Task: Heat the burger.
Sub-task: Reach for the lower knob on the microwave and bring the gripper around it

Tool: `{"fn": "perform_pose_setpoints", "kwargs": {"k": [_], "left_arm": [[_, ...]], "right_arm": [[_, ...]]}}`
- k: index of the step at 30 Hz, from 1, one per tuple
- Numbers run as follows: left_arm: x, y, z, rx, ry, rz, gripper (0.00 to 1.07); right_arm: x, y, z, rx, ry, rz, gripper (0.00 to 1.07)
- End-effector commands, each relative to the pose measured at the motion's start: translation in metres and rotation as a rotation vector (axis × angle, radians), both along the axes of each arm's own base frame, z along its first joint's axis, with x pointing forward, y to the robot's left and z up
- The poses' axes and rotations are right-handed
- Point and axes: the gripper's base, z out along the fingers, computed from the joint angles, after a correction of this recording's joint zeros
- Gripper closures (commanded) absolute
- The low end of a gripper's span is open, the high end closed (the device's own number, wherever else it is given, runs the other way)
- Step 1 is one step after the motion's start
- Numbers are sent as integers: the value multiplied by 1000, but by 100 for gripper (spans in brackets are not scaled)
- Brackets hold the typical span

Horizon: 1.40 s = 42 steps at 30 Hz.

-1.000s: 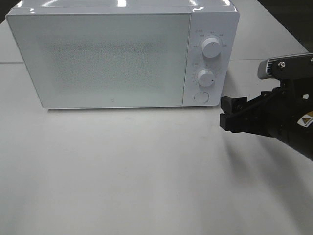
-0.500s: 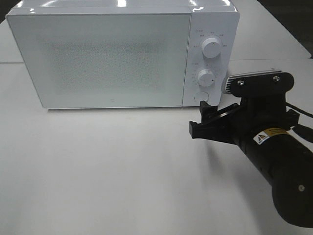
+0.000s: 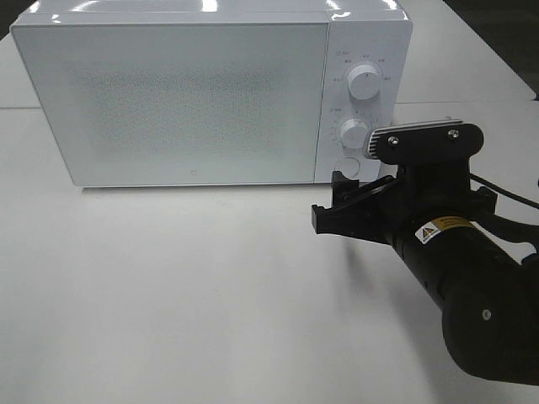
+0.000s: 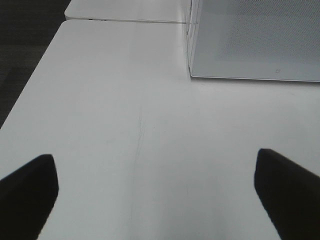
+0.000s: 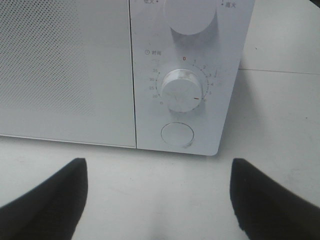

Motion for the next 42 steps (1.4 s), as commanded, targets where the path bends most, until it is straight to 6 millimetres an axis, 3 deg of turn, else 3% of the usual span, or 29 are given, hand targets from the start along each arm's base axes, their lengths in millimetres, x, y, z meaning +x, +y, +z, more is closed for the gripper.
{"fn": "perform_pose_setpoints", "kwargs": {"k": [1, 12, 29, 42], "left_arm": [[-4, -1, 0, -4, -36, 0, 7], [-4, -1, 0, -4, -36, 0, 7], [-4, -1, 0, -4, -36, 0, 7], [-4, -1, 0, -4, -36, 0, 7]], "right_arm": [[2, 2, 4, 13, -21, 0, 32], [23, 2, 12, 40, -63, -38, 32], [79, 13, -9, 6, -69, -51, 32], [105, 14, -17, 29, -82, -74, 32]]}}
